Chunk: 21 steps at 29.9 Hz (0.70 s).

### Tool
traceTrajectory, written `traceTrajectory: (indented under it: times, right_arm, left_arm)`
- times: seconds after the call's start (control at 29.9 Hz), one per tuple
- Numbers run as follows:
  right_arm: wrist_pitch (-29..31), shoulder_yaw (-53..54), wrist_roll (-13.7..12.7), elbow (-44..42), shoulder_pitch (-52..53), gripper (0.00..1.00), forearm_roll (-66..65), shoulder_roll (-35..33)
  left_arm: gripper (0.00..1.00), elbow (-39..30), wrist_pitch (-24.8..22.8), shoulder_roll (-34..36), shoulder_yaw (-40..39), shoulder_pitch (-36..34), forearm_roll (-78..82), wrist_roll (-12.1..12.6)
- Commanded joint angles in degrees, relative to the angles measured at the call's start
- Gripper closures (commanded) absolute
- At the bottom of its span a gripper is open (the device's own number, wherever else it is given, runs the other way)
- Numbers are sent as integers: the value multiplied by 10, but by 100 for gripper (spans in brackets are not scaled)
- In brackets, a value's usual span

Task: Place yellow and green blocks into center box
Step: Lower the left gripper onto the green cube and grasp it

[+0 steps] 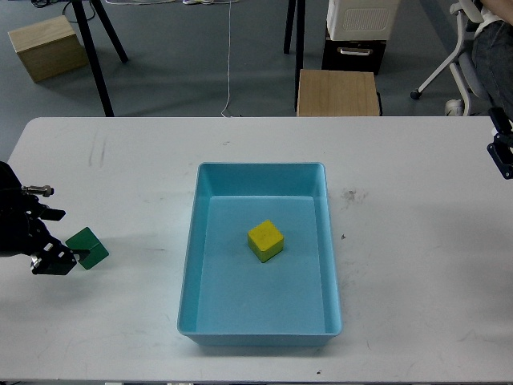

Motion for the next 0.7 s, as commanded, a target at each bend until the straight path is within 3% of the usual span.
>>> traceTrajectory:
  times: [0.0, 0.17, 0.33, 0.67]
  right_arm:
    - [0, 0, 0, 0, -4, 1, 0, 0]
    - [-1, 0, 1, 0, -8, 1, 0, 1]
    - [-1, 1, 1, 0, -8, 1, 0, 1]
    - [-2, 15, 1, 0, -12, 1, 0, 1]
  left_arm:
    - [0, 11, 3, -11, 23, -1, 0, 0]
    - [2, 14, 4, -22, 24, -1, 0, 0]
    - [12, 31, 5, -34, 24, -1, 0, 0]
    - [52, 54, 25, -48, 29, 1, 0, 0]
